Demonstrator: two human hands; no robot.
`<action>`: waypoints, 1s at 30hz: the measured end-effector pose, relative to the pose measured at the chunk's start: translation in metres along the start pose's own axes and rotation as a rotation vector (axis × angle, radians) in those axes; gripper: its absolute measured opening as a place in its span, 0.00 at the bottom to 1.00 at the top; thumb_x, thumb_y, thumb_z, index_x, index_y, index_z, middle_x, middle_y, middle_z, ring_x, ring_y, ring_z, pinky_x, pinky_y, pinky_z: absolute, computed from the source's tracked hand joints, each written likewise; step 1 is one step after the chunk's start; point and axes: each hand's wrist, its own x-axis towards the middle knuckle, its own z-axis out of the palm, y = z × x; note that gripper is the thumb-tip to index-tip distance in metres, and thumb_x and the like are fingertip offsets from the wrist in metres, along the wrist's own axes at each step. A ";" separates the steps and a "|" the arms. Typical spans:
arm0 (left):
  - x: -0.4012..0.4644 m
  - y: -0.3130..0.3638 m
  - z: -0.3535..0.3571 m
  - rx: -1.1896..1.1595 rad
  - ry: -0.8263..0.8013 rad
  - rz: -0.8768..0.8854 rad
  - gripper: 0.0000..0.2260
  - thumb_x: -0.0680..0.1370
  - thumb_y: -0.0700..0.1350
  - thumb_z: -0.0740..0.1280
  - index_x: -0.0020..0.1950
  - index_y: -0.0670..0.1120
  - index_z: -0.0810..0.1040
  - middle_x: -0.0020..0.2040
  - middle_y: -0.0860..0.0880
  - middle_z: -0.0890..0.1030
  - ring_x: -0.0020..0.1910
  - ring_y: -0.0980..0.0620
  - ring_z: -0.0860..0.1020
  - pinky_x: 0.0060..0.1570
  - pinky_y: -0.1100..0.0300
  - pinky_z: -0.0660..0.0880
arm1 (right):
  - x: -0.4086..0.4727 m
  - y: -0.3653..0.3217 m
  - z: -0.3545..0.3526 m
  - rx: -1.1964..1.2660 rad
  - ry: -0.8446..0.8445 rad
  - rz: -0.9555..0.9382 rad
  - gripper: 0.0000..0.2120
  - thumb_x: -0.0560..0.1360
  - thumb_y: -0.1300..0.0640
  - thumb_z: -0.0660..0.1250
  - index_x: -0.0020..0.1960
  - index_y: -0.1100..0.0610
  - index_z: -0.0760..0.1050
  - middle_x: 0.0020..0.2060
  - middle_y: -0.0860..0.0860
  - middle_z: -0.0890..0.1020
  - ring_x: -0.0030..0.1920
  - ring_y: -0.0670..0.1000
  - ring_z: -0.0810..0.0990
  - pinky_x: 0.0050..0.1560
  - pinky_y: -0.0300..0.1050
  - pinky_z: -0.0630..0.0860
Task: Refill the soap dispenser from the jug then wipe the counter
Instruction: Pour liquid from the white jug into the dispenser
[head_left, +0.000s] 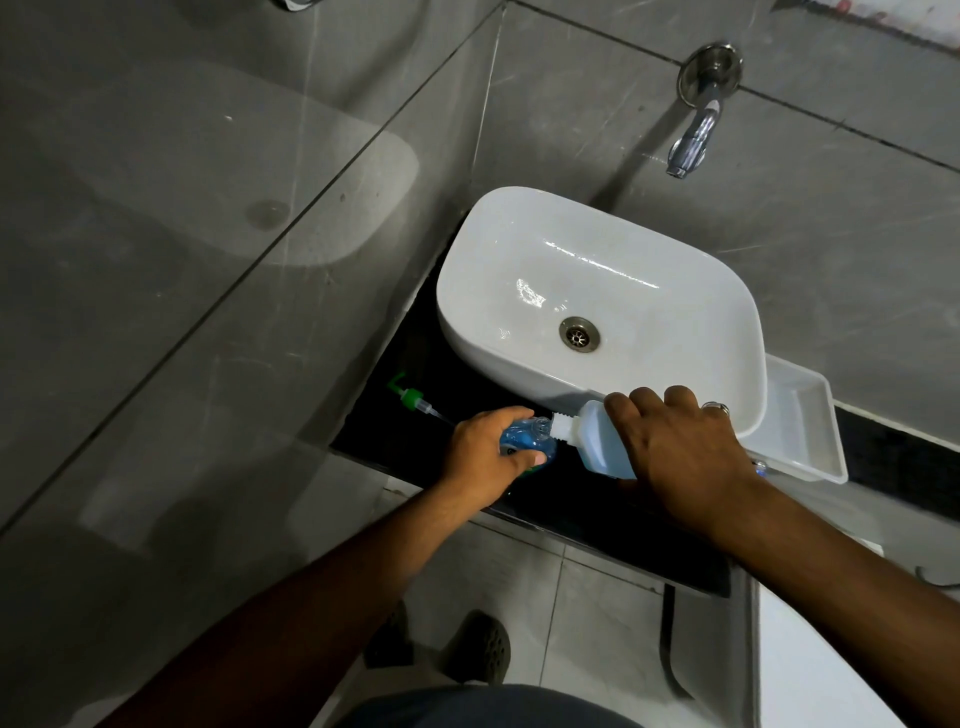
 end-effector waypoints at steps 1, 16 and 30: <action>0.000 0.000 0.000 -0.002 0.000 0.002 0.24 0.69 0.43 0.76 0.64 0.48 0.76 0.60 0.47 0.79 0.56 0.51 0.78 0.58 0.56 0.77 | 0.000 0.000 0.000 0.004 0.000 0.000 0.37 0.68 0.39 0.68 0.69 0.53 0.57 0.60 0.53 0.73 0.56 0.57 0.72 0.50 0.52 0.72; 0.001 -0.004 0.001 -0.018 0.003 0.017 0.24 0.69 0.43 0.76 0.64 0.48 0.76 0.60 0.47 0.80 0.57 0.51 0.78 0.58 0.54 0.77 | 0.001 0.002 0.001 -0.009 0.014 -0.011 0.37 0.68 0.38 0.68 0.69 0.53 0.57 0.60 0.53 0.73 0.56 0.57 0.72 0.50 0.52 0.72; 0.005 -0.014 0.005 -0.075 0.006 0.002 0.24 0.68 0.43 0.77 0.63 0.48 0.77 0.58 0.47 0.81 0.55 0.50 0.79 0.57 0.52 0.78 | 0.003 0.007 0.043 0.408 0.034 0.079 0.40 0.61 0.47 0.76 0.67 0.54 0.63 0.57 0.54 0.77 0.52 0.59 0.74 0.48 0.53 0.76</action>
